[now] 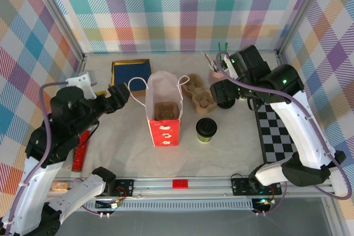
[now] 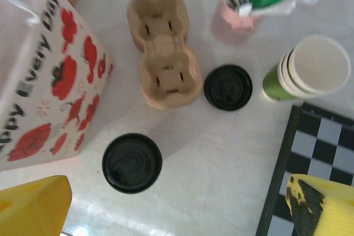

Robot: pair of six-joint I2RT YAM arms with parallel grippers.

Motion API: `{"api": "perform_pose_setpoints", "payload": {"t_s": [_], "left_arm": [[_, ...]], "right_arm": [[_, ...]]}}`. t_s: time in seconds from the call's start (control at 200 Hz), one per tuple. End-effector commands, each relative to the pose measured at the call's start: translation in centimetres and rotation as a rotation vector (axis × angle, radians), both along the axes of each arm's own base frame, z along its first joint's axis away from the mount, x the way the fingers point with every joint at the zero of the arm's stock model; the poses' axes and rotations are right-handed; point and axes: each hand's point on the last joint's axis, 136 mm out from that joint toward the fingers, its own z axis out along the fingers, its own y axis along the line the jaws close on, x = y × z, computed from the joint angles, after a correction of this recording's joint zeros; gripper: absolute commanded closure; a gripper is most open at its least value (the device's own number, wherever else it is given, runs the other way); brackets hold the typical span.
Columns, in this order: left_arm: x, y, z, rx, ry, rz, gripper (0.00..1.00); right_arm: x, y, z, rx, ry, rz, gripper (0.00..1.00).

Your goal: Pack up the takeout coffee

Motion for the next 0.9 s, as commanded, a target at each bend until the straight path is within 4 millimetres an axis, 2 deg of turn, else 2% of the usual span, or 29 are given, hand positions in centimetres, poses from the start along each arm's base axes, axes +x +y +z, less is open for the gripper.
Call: {"api": "perform_pose_setpoints", "payload": {"t_s": [0.0, 0.085, 0.26, 0.41, 0.49, 0.615, 0.72, 0.855, 0.895], "left_arm": [[1.2, -0.3, -2.0, 0.043, 0.052, 0.007, 0.05], [1.1, 0.0, -3.4, 0.071, 0.094, 0.023, 0.05], [0.6, 1.1, -4.9, 0.109, 0.114, 0.06, 0.04], [0.9, 1.3, -6.3, 0.133, 0.145, 0.075, 0.04], [1.0, 1.3, -6.8, 0.134, 0.153, 0.077, 0.04], [1.3, 1.4, -7.2, 0.131, 0.161, 0.091, 0.04], [1.3, 1.5, -7.4, 0.137, 0.162, 0.097, 0.04], [1.3, 1.8, -7.5, 0.148, 0.163, 0.109, 0.04], [1.3, 1.8, -7.5, 0.147, 0.161, 0.111, 0.04]], "right_arm": [[-0.2, 1.7, -3.6, 0.038, 0.132, 0.007, 0.01], [-0.3, 2.4, -6.3, 0.028, 0.209, 0.024, 0.01], [-0.5, 2.9, -11.1, -0.004, 0.325, 0.008, 0.01], [-0.7, 3.2, -14.3, -0.011, 0.39, -0.021, 0.01], [-0.4, 3.7, -15.1, 0.023, 0.404, -0.073, 0.01], [0.1, 3.2, -16.3, 0.05, 0.415, -0.239, 0.01], [0.2, 3.5, -16.4, 0.14, 0.408, -0.337, 0.01], [-0.5, 2.1, -16.7, 0.18, 0.405, -0.54, 0.01], [-0.9, 2.3, -16.8, 0.198, 0.406, -0.557, 0.01]]}}
